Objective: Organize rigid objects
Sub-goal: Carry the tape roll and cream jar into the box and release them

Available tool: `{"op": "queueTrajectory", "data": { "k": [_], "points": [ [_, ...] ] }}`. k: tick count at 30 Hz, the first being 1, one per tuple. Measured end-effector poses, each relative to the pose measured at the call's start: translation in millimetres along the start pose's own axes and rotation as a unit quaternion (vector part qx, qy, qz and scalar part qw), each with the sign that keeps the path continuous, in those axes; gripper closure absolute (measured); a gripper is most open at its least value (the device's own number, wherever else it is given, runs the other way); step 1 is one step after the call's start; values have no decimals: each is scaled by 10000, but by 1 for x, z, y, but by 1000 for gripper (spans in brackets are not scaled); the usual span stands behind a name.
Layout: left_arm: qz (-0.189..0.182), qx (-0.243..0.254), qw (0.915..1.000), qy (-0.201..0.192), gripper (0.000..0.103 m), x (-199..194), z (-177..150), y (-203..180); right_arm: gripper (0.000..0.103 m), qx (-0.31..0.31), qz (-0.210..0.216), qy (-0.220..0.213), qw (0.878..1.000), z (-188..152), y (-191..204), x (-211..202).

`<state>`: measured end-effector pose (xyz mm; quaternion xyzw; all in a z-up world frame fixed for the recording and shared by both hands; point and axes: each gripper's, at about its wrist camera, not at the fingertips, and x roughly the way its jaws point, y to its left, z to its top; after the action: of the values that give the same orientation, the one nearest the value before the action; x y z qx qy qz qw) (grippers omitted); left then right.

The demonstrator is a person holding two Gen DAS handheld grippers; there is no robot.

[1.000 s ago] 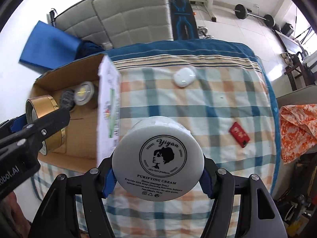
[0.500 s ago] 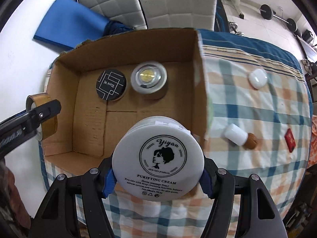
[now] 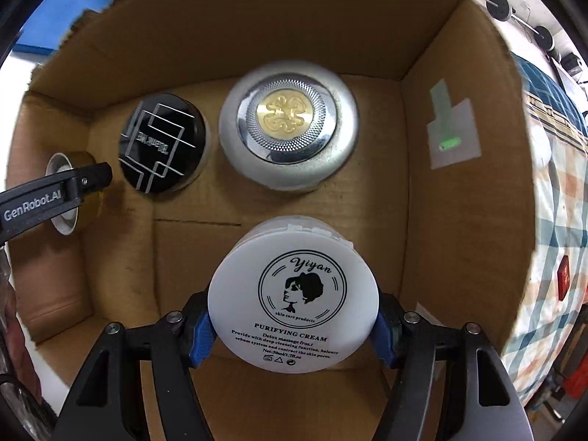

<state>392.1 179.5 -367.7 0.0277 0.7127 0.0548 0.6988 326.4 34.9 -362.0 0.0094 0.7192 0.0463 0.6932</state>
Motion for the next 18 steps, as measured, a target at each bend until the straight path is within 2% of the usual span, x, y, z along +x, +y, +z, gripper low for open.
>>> {"op": "queueTrajectory", "data": {
  "k": [7, 18],
  "points": [
    [-196, 4, 9997, 150, 40, 21, 9, -1, 33, 14, -63, 186, 9998, 11, 0, 21],
    [-728, -249, 9962, 417, 39, 18, 15, 11, 31, 233, 93, 500, 9984, 25, -14, 31]
  ]
}}
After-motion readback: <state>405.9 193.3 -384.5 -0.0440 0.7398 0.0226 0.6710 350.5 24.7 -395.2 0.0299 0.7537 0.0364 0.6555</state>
